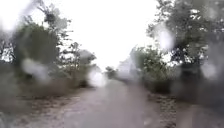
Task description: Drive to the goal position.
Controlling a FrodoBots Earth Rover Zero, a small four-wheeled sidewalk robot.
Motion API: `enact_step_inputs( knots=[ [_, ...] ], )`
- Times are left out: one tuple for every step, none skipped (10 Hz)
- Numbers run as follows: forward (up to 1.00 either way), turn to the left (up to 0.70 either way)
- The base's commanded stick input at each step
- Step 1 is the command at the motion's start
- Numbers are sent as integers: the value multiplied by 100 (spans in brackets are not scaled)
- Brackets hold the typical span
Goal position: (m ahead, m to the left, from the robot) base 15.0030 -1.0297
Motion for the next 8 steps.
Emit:
enact_step_inputs(
  knots=[
    [70,0],
    [70,0],
    [70,0],
    [70,0],
    [70,0],
    [70,0],
    [70,0],
    [70,0]
  ],
)
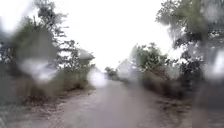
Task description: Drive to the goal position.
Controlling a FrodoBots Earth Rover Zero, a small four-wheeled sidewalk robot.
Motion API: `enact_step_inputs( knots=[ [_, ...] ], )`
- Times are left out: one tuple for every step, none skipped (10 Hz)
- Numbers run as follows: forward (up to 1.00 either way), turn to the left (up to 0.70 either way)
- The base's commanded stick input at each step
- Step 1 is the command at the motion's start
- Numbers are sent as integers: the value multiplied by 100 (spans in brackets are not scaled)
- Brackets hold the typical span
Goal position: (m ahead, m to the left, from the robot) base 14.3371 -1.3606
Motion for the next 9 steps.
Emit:
enact_step_inputs(
  knots=[
    [70,0],
    [70,0],
    [70,0],
    [70,0],
    [70,0],
    [70,0],
    [70,0],
    [70,0],
    [70,0]
  ],
)
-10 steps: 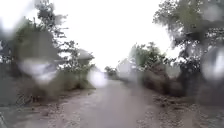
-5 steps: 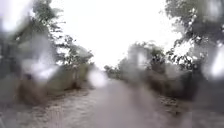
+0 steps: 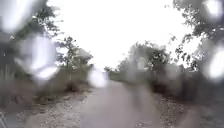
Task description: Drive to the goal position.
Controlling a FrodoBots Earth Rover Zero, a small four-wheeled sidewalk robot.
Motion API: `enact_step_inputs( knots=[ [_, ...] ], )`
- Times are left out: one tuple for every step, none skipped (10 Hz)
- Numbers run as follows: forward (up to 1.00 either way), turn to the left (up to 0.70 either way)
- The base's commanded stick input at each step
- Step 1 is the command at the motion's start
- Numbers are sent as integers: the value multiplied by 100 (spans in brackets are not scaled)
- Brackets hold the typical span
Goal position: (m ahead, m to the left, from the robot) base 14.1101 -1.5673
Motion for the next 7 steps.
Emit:
enact_step_inputs(
  knots=[
    [70,0],
    [70,0],
    [70,0],
    [70,1],
    [70,3],
    [70,14],
    [70,14]
  ],
)
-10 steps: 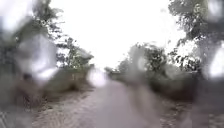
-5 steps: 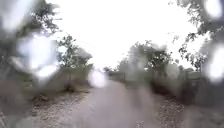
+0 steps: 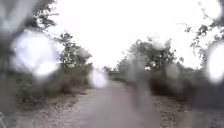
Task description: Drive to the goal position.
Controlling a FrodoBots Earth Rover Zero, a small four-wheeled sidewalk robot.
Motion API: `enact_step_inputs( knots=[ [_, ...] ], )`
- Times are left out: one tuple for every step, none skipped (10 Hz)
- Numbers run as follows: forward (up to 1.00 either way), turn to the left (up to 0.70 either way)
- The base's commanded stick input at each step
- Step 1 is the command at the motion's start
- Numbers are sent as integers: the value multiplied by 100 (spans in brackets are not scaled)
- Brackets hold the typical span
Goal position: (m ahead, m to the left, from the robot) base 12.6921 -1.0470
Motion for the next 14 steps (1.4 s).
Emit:
enact_step_inputs(
  knots=[
    [70,14],
    [70,14],
    [70,14],
    [70,9],
    [70,0],
    [70,0],
    [70,0],
    [70,0],
    [70,0],
    [70,0],
    [70,0],
    [70,0],
    [70,0],
    [70,0]
  ],
)
